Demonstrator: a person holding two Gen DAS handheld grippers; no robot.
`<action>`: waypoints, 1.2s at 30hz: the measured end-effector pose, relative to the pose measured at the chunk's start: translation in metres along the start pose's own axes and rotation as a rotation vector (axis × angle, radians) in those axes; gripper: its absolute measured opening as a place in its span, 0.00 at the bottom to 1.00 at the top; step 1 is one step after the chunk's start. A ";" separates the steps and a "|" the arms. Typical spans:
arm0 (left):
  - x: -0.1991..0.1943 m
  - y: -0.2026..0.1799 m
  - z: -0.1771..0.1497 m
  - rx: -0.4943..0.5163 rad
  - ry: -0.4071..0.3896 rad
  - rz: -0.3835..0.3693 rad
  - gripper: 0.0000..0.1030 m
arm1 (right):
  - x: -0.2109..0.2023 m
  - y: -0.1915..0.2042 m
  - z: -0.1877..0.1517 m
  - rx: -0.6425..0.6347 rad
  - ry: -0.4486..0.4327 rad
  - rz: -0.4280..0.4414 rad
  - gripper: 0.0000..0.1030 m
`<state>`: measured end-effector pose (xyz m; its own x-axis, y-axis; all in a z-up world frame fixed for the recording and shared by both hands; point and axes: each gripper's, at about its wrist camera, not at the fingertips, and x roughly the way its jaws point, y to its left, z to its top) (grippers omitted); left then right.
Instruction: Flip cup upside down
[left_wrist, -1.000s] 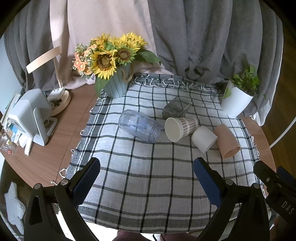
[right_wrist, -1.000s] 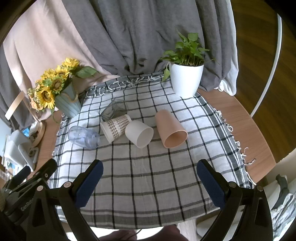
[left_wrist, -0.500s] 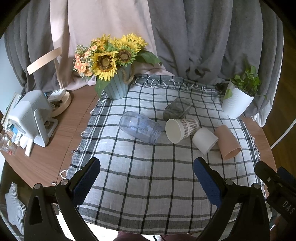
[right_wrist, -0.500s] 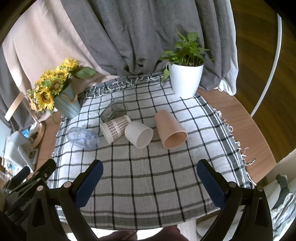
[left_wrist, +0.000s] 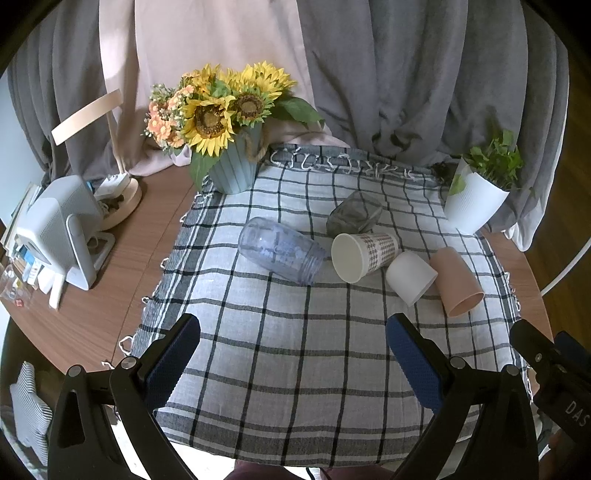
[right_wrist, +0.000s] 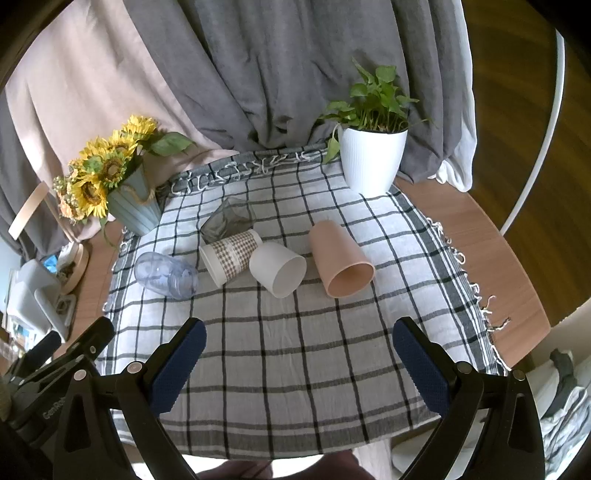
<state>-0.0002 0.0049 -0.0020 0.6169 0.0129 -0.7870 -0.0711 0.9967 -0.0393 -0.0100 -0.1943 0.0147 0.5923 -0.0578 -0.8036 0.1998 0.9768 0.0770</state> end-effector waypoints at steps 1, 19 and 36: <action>0.001 0.000 0.000 0.000 0.002 -0.001 1.00 | 0.000 0.000 0.000 0.000 0.001 -0.001 0.99; 0.002 0.000 0.001 0.005 0.005 -0.006 1.00 | 0.003 -0.002 -0.001 0.005 0.005 -0.005 0.99; 0.008 -0.009 0.005 0.028 0.011 0.001 1.00 | 0.009 -0.003 0.000 0.009 0.026 -0.011 0.99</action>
<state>0.0096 -0.0039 -0.0044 0.6084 0.0133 -0.7935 -0.0499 0.9985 -0.0215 -0.0051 -0.1978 0.0074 0.5699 -0.0627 -0.8194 0.2128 0.9743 0.0735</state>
